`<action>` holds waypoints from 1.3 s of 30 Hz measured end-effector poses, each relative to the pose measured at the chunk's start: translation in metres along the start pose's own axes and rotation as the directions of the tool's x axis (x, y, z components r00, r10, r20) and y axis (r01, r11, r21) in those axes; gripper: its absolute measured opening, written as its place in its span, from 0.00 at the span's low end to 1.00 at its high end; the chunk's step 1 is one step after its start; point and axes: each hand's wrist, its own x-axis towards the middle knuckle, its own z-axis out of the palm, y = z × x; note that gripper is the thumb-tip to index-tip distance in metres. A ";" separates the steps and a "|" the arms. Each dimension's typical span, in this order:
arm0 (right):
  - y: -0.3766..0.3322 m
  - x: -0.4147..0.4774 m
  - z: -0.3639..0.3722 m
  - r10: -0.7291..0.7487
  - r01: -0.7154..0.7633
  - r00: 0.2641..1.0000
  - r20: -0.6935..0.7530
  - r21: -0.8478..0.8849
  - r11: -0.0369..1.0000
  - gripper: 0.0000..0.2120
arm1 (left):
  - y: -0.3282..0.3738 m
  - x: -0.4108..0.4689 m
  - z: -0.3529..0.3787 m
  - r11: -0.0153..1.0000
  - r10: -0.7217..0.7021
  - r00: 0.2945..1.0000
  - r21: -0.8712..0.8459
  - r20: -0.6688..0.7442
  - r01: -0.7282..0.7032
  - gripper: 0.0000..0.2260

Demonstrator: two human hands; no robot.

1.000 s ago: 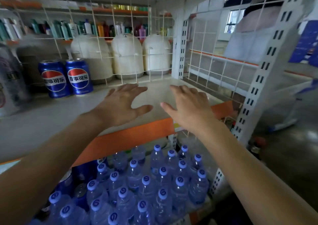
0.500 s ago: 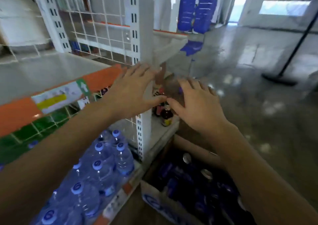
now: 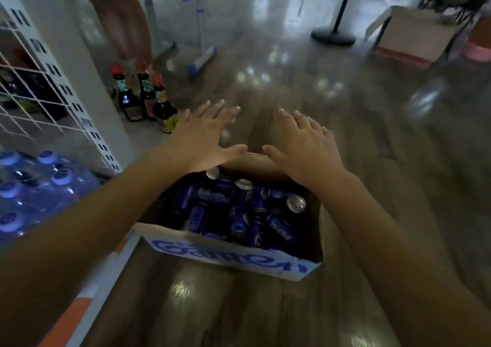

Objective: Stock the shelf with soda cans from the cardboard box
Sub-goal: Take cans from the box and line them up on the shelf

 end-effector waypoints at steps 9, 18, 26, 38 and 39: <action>0.044 0.003 0.105 0.076 -0.078 0.979 0.189 0.002 0.997 0.37 | -0.001 0.022 0.121 1.000 -0.008 0.968 -0.011 0.252 0.011 0.36; 0.071 0.007 0.212 0.100 -0.104 0.890 0.445 -0.014 0.994 0.39 | -0.018 0.034 0.218 0.999 -0.036 0.860 0.023 0.509 0.028 0.38; 0.083 0.016 0.267 0.068 -0.116 0.821 0.567 0.049 0.992 0.33 | -0.010 0.040 0.262 0.981 -0.160 0.686 0.037 0.710 0.190 0.43; 0.087 0.026 0.307 0.169 -0.096 0.744 0.646 -0.147 0.984 0.31 | -0.003 0.040 0.283 0.902 -0.234 0.684 -0.107 0.691 0.417 0.46; 0.087 0.026 0.309 0.173 -0.093 0.751 0.638 -0.158 0.983 0.31 | -0.003 0.041 0.284 0.901 -0.237 0.686 -0.108 0.688 0.420 0.46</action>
